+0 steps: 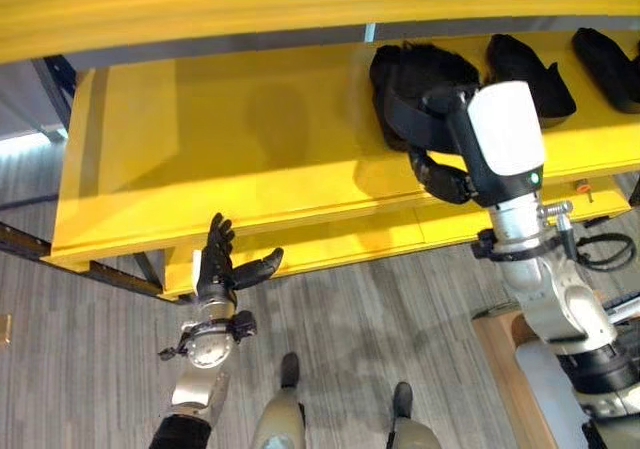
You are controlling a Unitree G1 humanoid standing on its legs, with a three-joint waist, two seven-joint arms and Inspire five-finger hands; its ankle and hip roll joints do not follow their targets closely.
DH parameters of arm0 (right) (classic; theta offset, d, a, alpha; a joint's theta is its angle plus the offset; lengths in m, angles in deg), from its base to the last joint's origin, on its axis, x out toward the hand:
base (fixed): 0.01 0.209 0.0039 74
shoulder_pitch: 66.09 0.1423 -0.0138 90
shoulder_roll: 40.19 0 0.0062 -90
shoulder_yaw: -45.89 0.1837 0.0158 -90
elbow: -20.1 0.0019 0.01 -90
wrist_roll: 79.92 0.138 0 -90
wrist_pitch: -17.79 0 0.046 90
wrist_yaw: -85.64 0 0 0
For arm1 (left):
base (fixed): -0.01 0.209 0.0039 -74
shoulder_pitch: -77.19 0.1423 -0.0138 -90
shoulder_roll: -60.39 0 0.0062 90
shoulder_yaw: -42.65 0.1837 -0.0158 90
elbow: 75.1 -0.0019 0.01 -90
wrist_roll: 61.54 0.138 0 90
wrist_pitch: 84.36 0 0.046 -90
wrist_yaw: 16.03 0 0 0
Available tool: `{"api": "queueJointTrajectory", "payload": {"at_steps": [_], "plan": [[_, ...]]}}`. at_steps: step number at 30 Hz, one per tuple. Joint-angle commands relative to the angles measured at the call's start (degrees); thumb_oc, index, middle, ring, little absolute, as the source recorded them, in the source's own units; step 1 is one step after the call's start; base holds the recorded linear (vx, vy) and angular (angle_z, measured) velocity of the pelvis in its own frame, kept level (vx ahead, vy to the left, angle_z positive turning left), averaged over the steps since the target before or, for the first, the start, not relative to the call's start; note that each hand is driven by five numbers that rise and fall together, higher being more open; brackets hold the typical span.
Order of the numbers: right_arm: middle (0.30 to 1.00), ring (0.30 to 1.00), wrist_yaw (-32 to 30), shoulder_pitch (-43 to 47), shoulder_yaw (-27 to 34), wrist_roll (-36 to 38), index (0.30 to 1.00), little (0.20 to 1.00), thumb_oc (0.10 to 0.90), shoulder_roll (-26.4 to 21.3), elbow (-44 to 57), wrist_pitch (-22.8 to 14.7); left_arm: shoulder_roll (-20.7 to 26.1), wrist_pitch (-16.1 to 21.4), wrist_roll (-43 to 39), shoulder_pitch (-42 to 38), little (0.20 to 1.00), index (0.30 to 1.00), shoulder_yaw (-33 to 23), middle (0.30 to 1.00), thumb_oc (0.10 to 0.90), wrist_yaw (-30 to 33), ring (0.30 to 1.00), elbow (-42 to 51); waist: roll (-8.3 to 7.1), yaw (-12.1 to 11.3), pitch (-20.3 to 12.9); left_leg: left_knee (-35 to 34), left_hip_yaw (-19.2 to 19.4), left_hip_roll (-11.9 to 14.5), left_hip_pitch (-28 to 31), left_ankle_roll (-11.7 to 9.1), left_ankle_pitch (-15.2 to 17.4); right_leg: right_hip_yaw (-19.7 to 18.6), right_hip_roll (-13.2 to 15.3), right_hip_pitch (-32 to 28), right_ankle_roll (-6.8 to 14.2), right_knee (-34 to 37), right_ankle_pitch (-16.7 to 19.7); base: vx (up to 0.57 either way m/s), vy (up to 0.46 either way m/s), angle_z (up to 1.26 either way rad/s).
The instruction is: Move parts from the plastic box to the shelf.
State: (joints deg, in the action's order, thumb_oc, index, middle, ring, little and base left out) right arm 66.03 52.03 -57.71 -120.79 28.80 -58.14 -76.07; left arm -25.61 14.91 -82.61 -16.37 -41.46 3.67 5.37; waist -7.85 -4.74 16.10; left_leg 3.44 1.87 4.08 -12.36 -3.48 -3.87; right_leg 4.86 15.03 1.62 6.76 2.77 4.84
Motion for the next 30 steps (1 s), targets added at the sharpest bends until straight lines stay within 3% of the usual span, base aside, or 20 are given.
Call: {"api": "queueJointTrajectory", "payload": {"at_steps": [1, 2, 8, 16, 22, 30], "plan": [[0.3, 0.3, -4.2, 6.3, 0.5, -1.4, 0.3, 0.3, 0.4, -1.3, 1.8, -0.7, 0.5, 4.7, 2.7, -0.6, 1.0, 1.0, 0.2, 1.0, 0.9, 0.8, 1.0, 4.4, -0.83, 1.3, -8.6, 0.5, 0.6, 3.9, -3.1, 0.4, -0.2, -0.6, 1.2, -1.5, 4.3, -1.6, -1.6, 0.08, 0.017, 0.16], [0.3, 0.3, -3.3, 9.6, -1.7, -1.2, 0.3, 0.3, 0.4, -2.1, -0.6, -0.2, 0.1, 4.7, 2.4, -0.3, 1.0, 1.0, 0.1, 1.0, 0.9, 1.0, 1.0, 4.6, -1.81, 0.3, -8.5, 0.1, 0.2, 3.4, -3.8, 0.6, -0.4, 0.0, 1.4, -1.5, 4.4, -1.2, -0.9, 0.06, -0.01, 0.14], [0.3, 0.3, -1.7, 17.2, -7.0, -2.3, 0.3, 0.3, 0.4, -4.6, -5.2, 0.6, 0.5, 4.8, 1.8, 0.4, 1.0, 1.0, -0.3, 1.0, 0.9, 1.3, 1.0, 4.1, -3.87, -2.6, -7.4, -0.3, -1.3, 3.1, -5.6, 0.6, -0.8, 2.0, 0.8, -1.2, 4.4, -0.5, -0.4, 0.03, -0.037, 0.15], [0.3, 0.3, 0.3, 26.8, -15.8, 0.3, 0.3, 0.3, 0.4, -4.2, -16.1, 1.6, 1.2, 5.5, 0.5, 0.3, 1.0, 1.0, -0.1, 1.0, 0.9, 1.5, 1.0, 3.9, -5.51, -6.0, -5.1, -0.4, -3.5, 2.7, -8.4, 0.2, -1.6, 4.5, 0.2, -1.1, 4.1, 0.1, -0.1, 0.02, -0.041, 0.12], [0.3, 0.3, -0.2, 34.6, -22.4, 5.1, 0.3, 0.3, 0.4, -2.0, -32.4, 3.7, 2.4, 6.5, -1.4, -0.5, 1.0, 1.0, 1.7, 1.0, 0.9, 0.9, 1.0, 4.2, -5.0, -9.0, -1.9, 1.2, -5.7, 1.7, -12.5, 0.2, -2.0, 6.9, 0.0, -0.2, 3.9, -0.4, -0.3, 0.0, -0.045, 0.16], [0.3, 0.3, -1.6, 41.6, -26.5, 10.0, 0.3, 0.3, 0.4, 0.8, -46.2, 5.0, 2.7, 7.0, -3.1, -2.1, 1.0, 1.0, 3.9, 1.0, 0.9, 0.3, 1.0, 4.5, -2.11, -11.0, 0.7, 1.7, -7.7, -0.3, -16.4, 0.2, -2.9, 9.6, 0.6, 1.3, 4.0, -0.4, 0.1, 0.0, -0.009, 0.17]]}}
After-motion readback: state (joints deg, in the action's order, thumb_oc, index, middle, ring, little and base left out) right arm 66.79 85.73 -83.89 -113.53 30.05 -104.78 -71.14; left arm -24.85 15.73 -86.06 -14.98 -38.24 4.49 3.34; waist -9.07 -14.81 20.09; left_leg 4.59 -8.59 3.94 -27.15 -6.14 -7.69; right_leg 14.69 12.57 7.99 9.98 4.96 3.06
